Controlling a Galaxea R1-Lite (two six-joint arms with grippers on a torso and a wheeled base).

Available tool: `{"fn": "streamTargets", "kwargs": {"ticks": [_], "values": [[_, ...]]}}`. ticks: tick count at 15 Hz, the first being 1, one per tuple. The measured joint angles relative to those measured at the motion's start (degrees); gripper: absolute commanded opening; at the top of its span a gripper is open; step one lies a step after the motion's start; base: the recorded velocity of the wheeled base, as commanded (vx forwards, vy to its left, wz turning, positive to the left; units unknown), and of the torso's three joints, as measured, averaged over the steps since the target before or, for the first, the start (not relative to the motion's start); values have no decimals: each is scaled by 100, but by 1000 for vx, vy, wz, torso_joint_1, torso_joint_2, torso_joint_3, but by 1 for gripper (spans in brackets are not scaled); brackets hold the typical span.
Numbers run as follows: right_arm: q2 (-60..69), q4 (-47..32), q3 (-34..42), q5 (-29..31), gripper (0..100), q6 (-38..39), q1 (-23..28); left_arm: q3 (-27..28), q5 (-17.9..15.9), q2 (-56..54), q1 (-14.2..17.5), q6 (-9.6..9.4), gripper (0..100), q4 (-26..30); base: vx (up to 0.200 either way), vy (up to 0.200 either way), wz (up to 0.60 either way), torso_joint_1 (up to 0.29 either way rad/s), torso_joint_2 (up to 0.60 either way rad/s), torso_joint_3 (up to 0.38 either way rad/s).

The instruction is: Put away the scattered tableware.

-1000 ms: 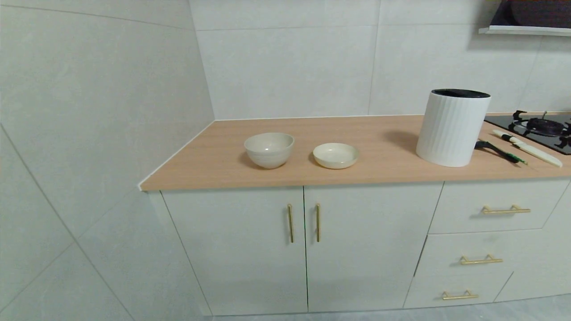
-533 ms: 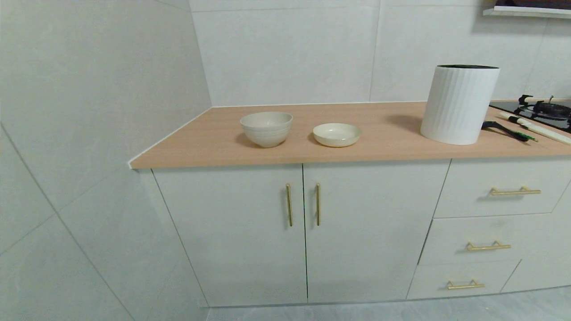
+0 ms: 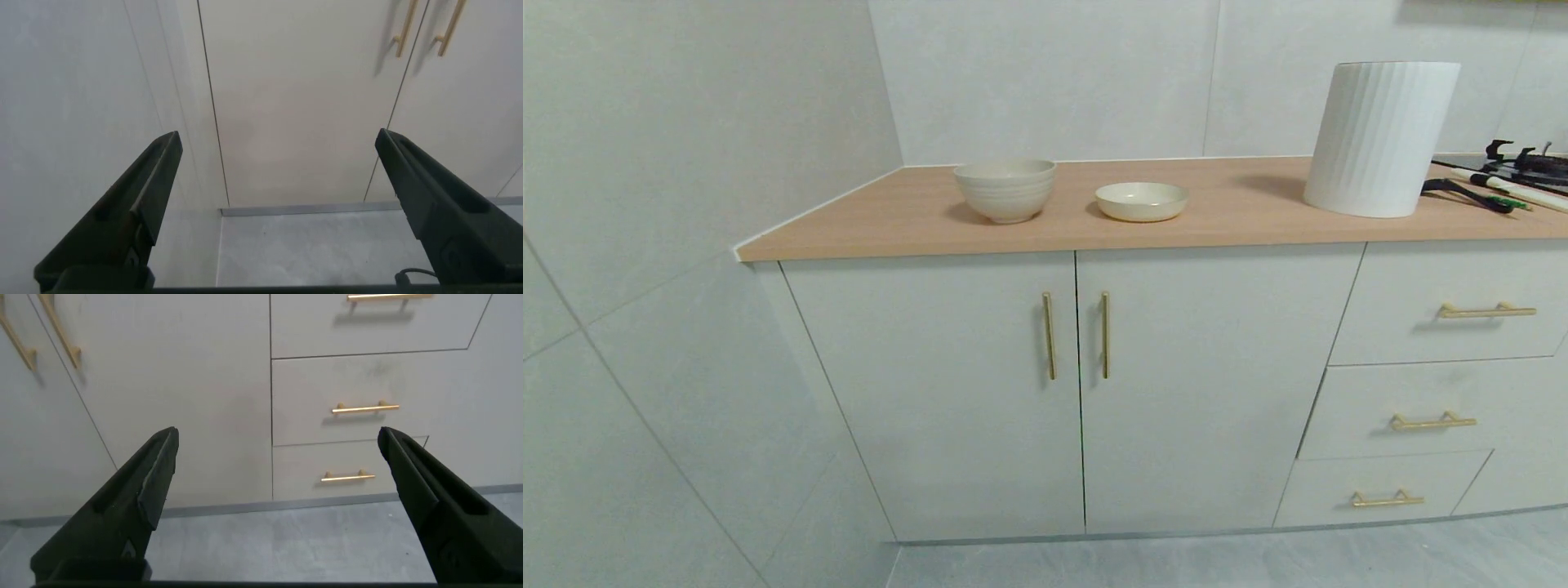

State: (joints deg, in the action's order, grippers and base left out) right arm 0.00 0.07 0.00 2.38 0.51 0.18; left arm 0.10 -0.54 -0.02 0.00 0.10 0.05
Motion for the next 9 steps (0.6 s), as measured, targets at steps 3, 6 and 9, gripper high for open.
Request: {"fn": "streamTargets", "kwargs": {"ticks": [3, 6, 9], "values": [[0, 0, 0, 0, 100, 2, 0, 0, 0, 0, 0, -2, 100, -2, 0, 0, 0, -7, 19, 17], [0, 0, 0, 0, 100, -5, 0, 0, 0, 0, 0, -2, 100, -2, 0, 0, 0, 0, 0, 0], [0, 0, 0, -2, 100, -2, 0, 0, 0, 0, 0, -2, 100, -2, 0, 0, 0, 0, 0, 0]]}}
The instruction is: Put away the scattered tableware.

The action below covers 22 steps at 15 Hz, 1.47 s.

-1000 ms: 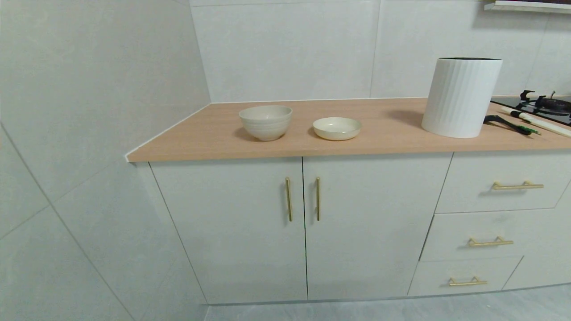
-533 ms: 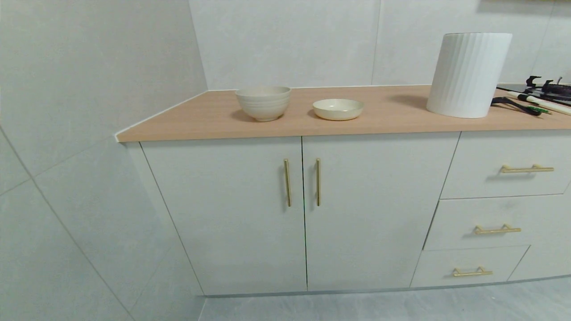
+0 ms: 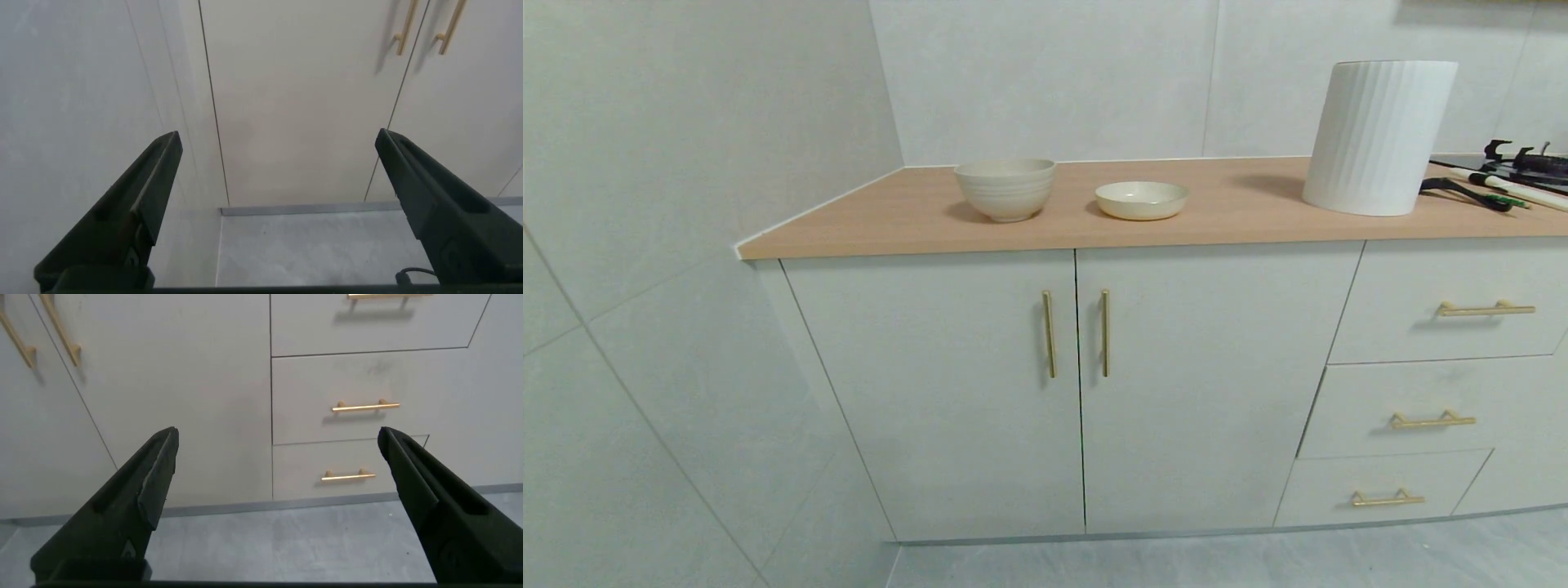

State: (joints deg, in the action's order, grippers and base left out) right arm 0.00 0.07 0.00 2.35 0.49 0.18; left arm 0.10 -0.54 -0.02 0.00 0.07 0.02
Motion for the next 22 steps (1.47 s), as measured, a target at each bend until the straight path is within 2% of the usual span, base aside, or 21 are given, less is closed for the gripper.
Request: {"fn": "streamTargets", "kwargs": {"ticks": [3, 13, 18, 20, 22], "values": [[0, 0, 0, 0, 100, 0, 0, 0, 0, 0, 0, 0, 100, -2, 200, 0, 0, -6, 4, 9], [0, 11, -21, -35, 100, -51, 0, 0, 2, 0, 0, 0, 100, -2, 0, 0, 0, 0, 0, 0], [-669, -199, -887, -1161, 100, 68, -43, 0, 0, 0, 0, -10, 100, -2, 0, 0, 0, 0, 0, 0], [-1384, -207, -1141, -1664, 100, 66, -78, 0, 0, 0, 0, -7, 100, -2, 0, 0, 0, 0, 0, 0], [-2398, -206, -1498, -1943, 100, 88, -332, 0, 0, 0, 0, -7, 100, -2, 0, 0, 0, 0, 0, 0]]}}
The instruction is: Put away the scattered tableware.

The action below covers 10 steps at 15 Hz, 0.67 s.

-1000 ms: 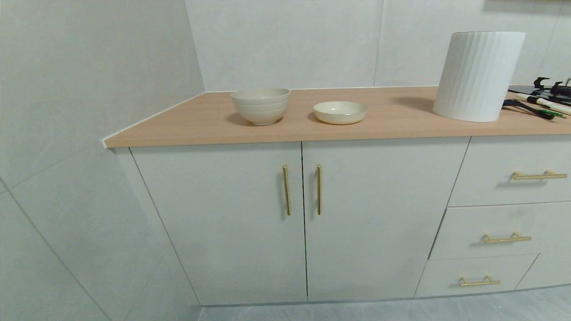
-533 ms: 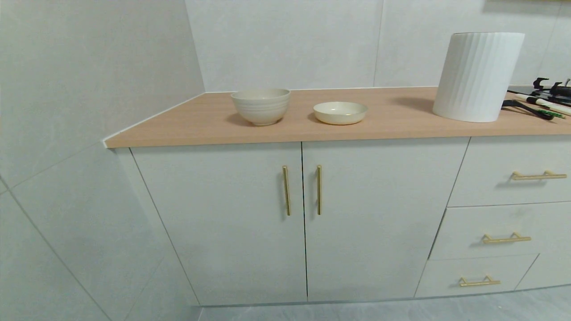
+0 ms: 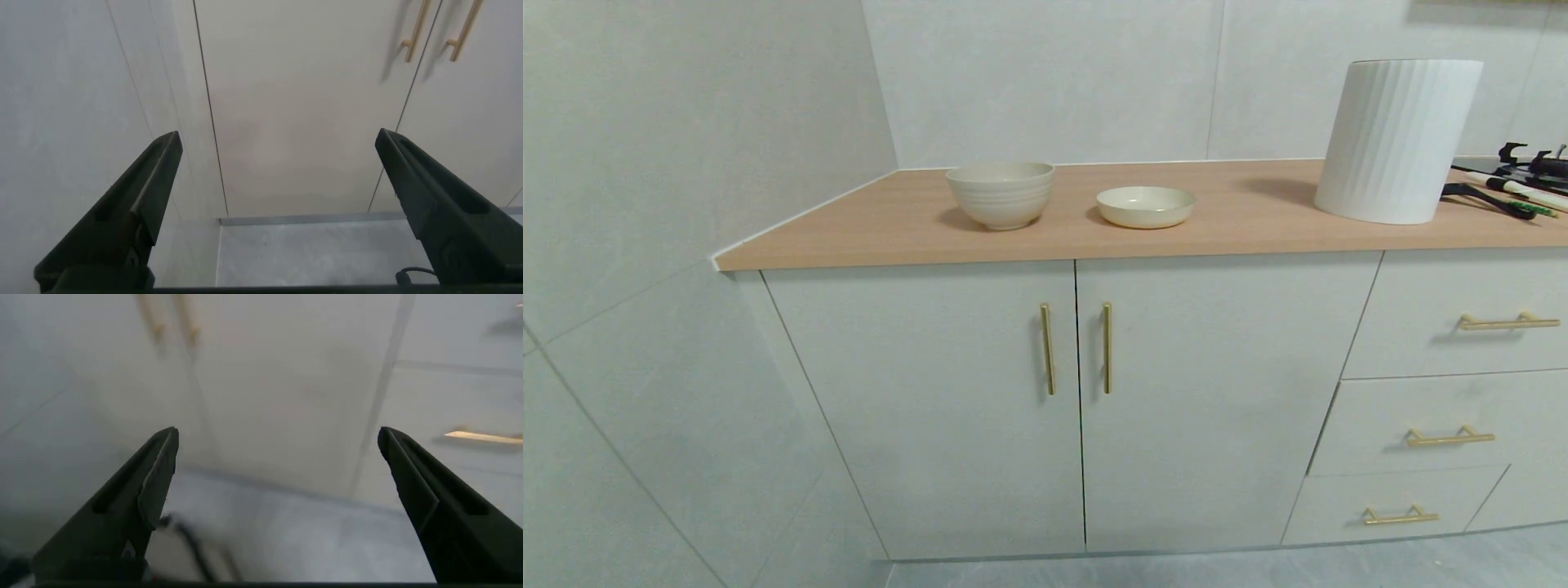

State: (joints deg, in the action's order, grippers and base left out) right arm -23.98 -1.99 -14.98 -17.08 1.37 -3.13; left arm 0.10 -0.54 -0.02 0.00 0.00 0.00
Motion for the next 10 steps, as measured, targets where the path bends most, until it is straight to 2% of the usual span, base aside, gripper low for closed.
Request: {"fn": "streamTargets", "kwargs": {"ticks": [3, 6, 10], "values": [[-1659, 167, -758, 50, 100, 74, -857, 0, 2, 0, 0, 0, 100, 0, 0, 0, 0, 0, 0, 0], [-3390, 981, -1503, 149, 100, 180, -1757, 0, 0, 0, 0, 5, 100, 2, 0, 0, 0, 0, 0, 0], [-5463, 1854, -2638, 187, 100, 577, -2589, 0, 0, 0, 0, 7, 100, 2, 0, 0, 0, 0, 0, 0]]}}
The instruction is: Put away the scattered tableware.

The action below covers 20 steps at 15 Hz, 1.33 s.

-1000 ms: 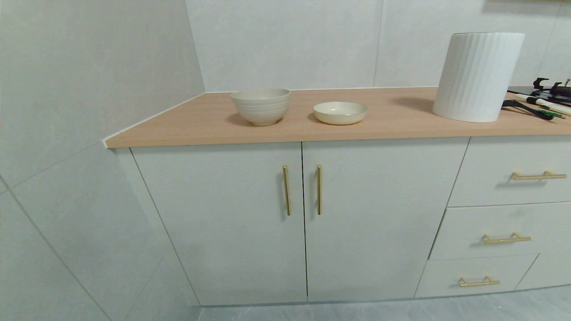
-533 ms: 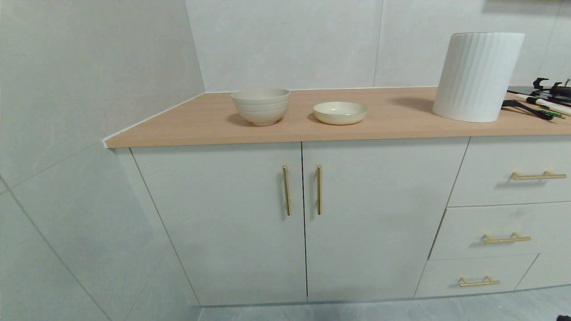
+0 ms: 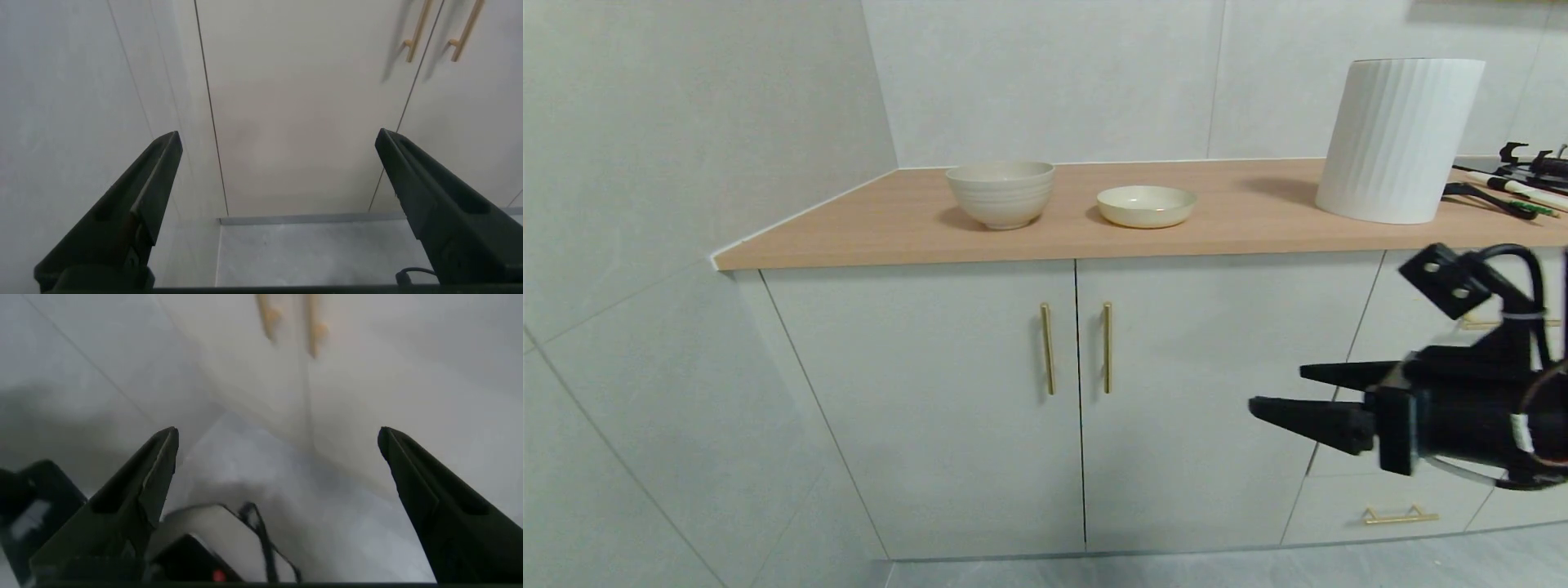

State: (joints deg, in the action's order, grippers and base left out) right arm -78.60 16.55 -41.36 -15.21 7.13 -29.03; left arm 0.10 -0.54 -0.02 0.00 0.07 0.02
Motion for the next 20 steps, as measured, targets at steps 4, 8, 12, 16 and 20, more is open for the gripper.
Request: {"fn": "streamTargets", "kwargs": {"ticks": [4, 8, 12, 16, 20], "values": [[-1591, 241, -1189, 17, 100, 296, -363, 0, 0, 0, 0, 0, 100, 0, 0, 0, 0, 0, 0, 0], [-2745, 1053, -1916, 167, 100, 641, -427, 0, 2, 0, 0, 0, 100, 0, 0, 0, 0, 0, 0, 0], [-3600, 1833, -2214, 285, 100, 1011, -429, 0, 0, 0, 0, 0, 100, -2, 0, 0, 0, 0, 0, 0], [-4207, 2420, -2550, 293, 100, 1613, -427, 0, 0, 2, 0, 0, 100, 0, 0, 0, 0, 0, 0, 0], [-4551, 2526, -2795, 288, 100, 1769, -421, 0, 0, 2, 0, 0, 100, -2, 0, 0, 0, 0, 0, 0]]}}
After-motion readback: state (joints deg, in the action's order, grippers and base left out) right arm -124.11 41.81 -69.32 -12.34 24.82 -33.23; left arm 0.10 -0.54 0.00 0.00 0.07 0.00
